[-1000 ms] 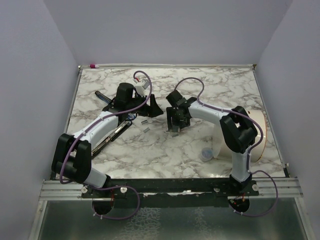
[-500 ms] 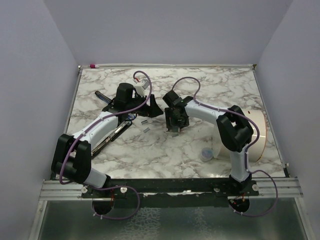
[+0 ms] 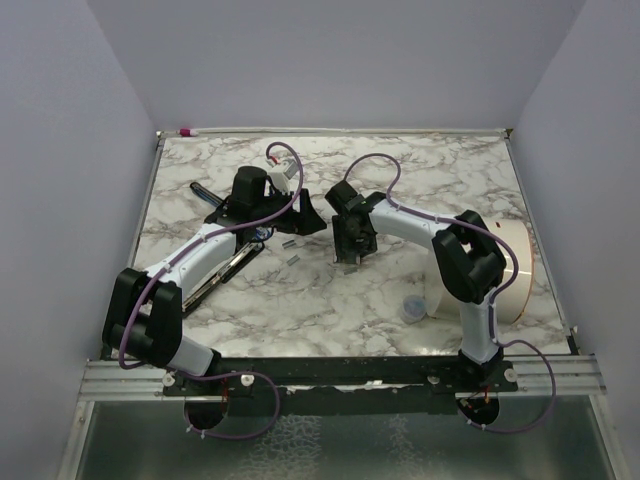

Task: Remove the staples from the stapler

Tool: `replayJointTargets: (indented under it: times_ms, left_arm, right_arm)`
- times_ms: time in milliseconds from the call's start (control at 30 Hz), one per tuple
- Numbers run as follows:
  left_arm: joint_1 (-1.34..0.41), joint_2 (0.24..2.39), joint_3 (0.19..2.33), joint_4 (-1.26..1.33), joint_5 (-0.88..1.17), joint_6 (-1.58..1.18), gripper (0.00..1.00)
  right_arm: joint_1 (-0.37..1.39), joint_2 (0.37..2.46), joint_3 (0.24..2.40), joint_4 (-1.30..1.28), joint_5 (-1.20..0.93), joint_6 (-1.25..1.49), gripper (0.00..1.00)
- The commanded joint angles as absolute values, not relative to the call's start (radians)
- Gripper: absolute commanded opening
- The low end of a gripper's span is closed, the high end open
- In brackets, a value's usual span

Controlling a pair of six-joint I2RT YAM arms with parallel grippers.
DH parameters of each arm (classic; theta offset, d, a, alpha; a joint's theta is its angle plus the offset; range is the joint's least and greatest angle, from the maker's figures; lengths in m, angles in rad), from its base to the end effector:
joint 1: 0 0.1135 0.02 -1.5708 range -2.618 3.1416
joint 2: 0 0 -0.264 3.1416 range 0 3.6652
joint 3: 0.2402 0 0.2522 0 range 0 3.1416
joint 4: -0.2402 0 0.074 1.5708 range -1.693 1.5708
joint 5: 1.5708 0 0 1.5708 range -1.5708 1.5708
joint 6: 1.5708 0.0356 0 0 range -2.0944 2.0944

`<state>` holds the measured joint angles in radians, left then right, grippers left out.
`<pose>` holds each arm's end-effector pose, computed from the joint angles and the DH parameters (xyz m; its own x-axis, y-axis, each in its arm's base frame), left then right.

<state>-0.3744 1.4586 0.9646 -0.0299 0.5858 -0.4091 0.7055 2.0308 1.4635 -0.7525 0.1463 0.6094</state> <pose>0.2947 -0.1369 0.2607 -0.7256 -0.0710 -0.6844 0.5032 0.6237 -0.5982 0.3103 0.2575 0.1632 -0.9561 -0.0705 -0.2845 -0.0813 0.9963 0.0264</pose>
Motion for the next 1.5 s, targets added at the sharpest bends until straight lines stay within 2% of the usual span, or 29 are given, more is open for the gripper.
replayJointTargets:
  times_ms: [0,100,367,533,733,1167,1300,1467]
  left_arm:
    - [-0.370,1.429,0.951,0.001,0.603,-0.412,0.78]
    - [-0.370,1.431,0.951,0.005,0.609,-0.416,0.78]
    - [-0.370,1.430,0.948,0.009,0.614,-0.419,0.78]
    - [-0.370,1.431,0.947,0.013,0.616,-0.422,0.78]
    - [-0.370,1.432,0.943,0.018,0.623,-0.427,0.78]
    - [-0.370,1.437,0.941,0.026,0.631,-0.433,0.78]
    - [-0.370,1.437,0.939,0.029,0.634,-0.436,0.78]
    - [-0.370,1.440,0.939,0.029,0.634,-0.435,0.79]
  right_arm:
    - [0.710,2.075,1.440,-0.751,0.142,0.641,0.55]
    - [0.710,2.065,1.433,-0.742,0.145,0.648,0.52]
    - [0.710,2.034,1.421,-0.718,0.153,0.661,0.51]
    - [0.710,2.034,1.438,-0.724,0.162,0.667,0.58]
    - [0.710,2.046,1.453,-0.722,0.161,0.669,0.58]
    - [0.710,2.059,1.460,-0.730,0.171,0.675,0.51]
    - [0.710,2.051,1.449,-0.722,0.168,0.679,0.45]
    - [0.710,2.045,1.447,-0.723,0.174,0.680,0.45]
